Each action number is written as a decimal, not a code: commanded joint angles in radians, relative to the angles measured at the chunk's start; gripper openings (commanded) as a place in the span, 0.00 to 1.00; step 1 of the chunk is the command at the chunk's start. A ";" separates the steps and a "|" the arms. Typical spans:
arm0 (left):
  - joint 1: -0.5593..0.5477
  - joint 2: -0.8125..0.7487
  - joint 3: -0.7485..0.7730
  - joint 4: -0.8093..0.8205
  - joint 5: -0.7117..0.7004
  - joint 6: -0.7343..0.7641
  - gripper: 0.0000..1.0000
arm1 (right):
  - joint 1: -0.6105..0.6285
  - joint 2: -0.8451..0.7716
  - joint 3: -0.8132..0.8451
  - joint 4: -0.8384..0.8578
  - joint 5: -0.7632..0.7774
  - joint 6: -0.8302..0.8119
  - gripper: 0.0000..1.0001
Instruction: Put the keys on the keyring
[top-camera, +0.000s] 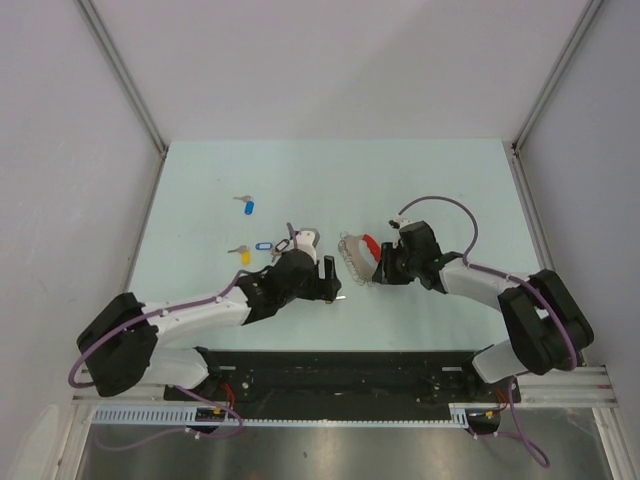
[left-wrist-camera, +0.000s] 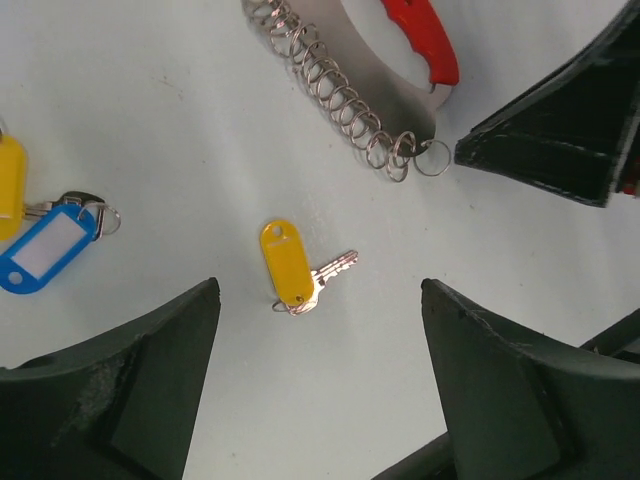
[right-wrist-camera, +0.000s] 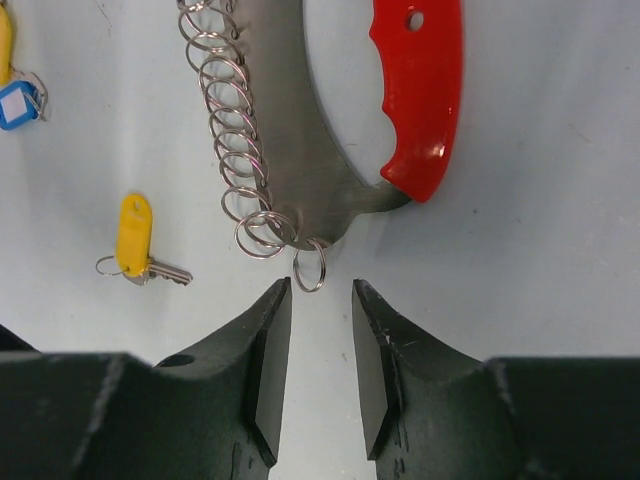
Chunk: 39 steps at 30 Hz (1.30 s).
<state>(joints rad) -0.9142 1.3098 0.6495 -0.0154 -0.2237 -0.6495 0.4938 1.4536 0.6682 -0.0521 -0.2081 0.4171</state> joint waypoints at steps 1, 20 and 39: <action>-0.005 -0.089 -0.031 0.112 0.010 0.093 0.87 | -0.014 0.042 -0.001 0.080 -0.062 0.032 0.34; -0.005 -0.026 -0.005 0.178 0.122 0.261 0.86 | -0.001 0.057 0.001 0.138 -0.168 0.066 0.22; -0.235 0.503 0.542 -0.190 -0.192 0.496 0.57 | -0.041 -0.461 -0.071 -0.132 0.489 0.068 0.64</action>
<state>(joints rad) -1.1076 1.7168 1.0737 -0.0605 -0.2668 -0.2108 0.4717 1.0691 0.6350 -0.1310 0.0887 0.4454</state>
